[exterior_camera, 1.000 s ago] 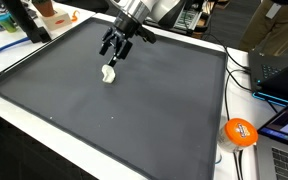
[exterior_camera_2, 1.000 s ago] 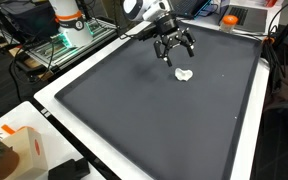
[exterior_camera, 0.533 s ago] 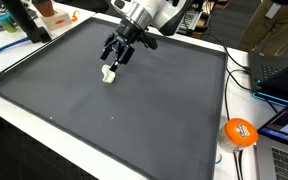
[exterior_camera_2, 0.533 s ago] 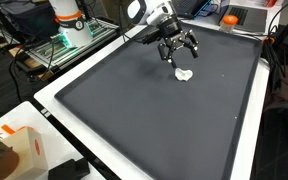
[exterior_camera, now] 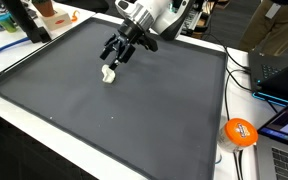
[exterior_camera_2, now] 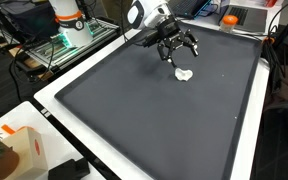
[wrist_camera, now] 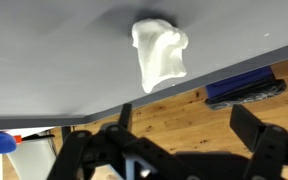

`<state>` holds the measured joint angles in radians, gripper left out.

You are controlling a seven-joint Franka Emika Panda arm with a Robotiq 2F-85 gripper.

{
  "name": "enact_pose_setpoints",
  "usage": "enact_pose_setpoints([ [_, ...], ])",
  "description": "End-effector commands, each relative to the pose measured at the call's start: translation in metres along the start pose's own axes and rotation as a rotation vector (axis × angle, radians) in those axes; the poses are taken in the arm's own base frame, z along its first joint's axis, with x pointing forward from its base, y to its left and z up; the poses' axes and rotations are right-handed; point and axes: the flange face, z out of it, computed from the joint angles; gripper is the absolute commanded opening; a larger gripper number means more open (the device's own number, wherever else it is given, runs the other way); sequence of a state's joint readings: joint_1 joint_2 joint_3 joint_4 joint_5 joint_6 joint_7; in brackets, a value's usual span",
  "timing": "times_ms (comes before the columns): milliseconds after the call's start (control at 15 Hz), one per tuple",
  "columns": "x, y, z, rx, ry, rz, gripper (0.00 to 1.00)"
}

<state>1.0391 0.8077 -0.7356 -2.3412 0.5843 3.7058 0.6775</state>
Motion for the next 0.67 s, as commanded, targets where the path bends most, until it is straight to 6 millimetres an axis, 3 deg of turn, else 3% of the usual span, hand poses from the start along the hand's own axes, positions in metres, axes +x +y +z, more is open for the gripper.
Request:
enact_pose_setpoints([
  [0, -0.008, 0.002, 0.003, 0.005, 0.042, 0.026, 1.00],
  [600, -0.019, -0.002, 0.005, 0.051, 0.132, 0.049, 1.00],
])
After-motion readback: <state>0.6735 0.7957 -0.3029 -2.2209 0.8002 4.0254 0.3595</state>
